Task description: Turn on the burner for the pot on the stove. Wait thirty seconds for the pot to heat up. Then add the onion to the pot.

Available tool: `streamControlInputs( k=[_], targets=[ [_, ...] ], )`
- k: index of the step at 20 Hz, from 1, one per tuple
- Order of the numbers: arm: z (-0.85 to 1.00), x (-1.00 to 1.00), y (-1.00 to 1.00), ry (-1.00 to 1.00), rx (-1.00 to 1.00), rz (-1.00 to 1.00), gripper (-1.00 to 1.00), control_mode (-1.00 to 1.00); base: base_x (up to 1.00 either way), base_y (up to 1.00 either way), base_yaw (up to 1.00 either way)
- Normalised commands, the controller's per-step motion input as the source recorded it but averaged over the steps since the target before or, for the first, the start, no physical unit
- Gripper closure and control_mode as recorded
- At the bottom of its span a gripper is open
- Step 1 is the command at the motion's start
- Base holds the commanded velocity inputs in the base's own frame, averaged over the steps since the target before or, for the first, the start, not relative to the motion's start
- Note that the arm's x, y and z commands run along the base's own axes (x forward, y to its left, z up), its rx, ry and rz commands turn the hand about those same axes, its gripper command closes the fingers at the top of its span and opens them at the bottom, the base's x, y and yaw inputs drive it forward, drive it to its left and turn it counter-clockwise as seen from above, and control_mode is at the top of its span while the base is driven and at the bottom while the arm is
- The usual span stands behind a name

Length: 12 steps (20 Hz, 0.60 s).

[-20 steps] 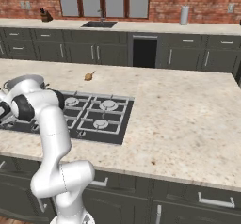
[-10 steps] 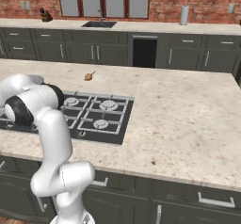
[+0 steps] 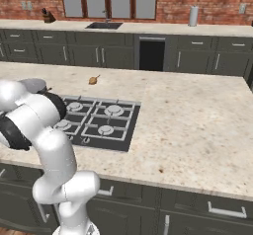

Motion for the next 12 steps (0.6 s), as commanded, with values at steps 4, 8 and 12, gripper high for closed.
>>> streamControlInputs(
  k=[4,8,12],
  targets=[
    [0.16,-0.12,-0.47,0.12,0.26,-0.06,-1.0,-1.0,0.0,0.0,0.0],
    [0.06,-0.02,-0.61,0.09,0.2,-0.07,-1.0,-1.0,0.0,0.0,0.0],
    [0.32,-0.11,-0.6,0.03,0.03,-0.15,-1.0,-1.0,0.0,0.0,0.0]
  ],
)
